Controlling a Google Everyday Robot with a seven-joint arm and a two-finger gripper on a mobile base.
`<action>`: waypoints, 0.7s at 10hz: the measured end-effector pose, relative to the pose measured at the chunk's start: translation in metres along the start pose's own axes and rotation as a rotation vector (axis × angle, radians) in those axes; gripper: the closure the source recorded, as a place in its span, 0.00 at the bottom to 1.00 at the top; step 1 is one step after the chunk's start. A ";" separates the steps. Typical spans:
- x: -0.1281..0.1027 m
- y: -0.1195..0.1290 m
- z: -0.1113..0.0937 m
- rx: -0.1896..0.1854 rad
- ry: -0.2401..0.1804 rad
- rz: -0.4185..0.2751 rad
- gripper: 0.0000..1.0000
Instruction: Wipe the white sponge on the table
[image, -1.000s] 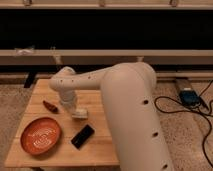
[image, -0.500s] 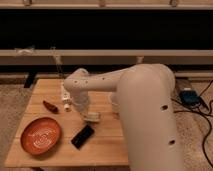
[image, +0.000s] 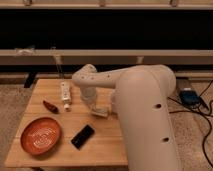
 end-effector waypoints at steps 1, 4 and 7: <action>0.016 0.002 -0.001 -0.024 0.011 -0.016 1.00; 0.044 -0.002 -0.002 -0.050 0.027 -0.056 1.00; 0.061 -0.018 -0.004 -0.043 0.051 -0.101 1.00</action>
